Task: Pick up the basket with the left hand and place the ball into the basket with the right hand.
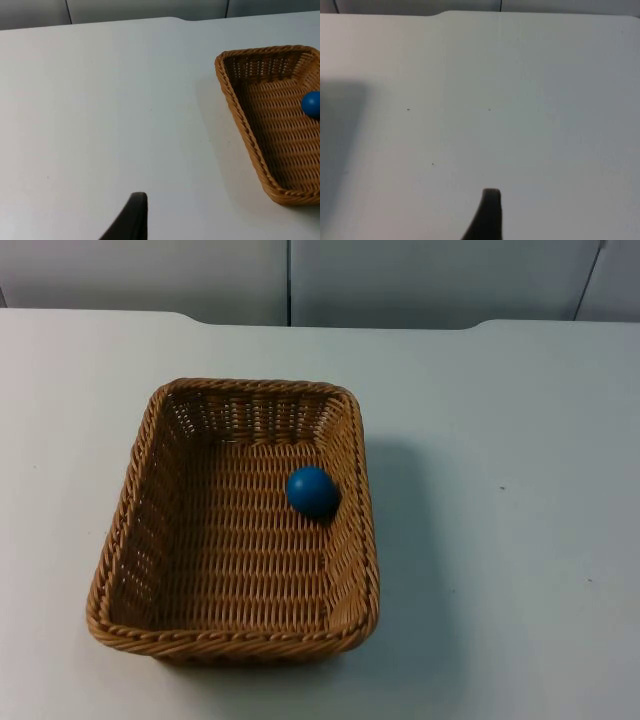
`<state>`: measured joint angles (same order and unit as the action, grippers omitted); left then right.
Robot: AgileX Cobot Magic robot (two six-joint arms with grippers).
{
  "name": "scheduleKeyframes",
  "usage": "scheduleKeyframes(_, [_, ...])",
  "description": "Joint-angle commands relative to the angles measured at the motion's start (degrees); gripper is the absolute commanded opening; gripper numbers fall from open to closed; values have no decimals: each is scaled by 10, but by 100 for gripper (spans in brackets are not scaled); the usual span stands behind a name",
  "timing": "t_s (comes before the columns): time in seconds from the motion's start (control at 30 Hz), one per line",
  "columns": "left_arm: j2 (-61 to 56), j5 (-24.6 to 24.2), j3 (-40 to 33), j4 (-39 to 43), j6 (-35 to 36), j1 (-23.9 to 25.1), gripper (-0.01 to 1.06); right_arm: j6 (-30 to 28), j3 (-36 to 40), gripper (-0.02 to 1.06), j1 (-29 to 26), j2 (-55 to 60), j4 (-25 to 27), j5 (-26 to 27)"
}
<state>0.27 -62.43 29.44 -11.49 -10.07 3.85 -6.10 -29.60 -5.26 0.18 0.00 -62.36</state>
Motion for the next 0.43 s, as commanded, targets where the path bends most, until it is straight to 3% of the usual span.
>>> scheduleKeyframes(0.0, [-3,5,-1,-2,1,1,104,2,5,76,-3,-2,0,5])
scheduleKeyframes(0.27, [-3,5,-1,22,23,1,104,1,4,76,-3,-2,0,6])
scheduleKeyframes(0.4, [-3,6,-1,99,101,1,104,1,4,76,-3,-2,0,6])
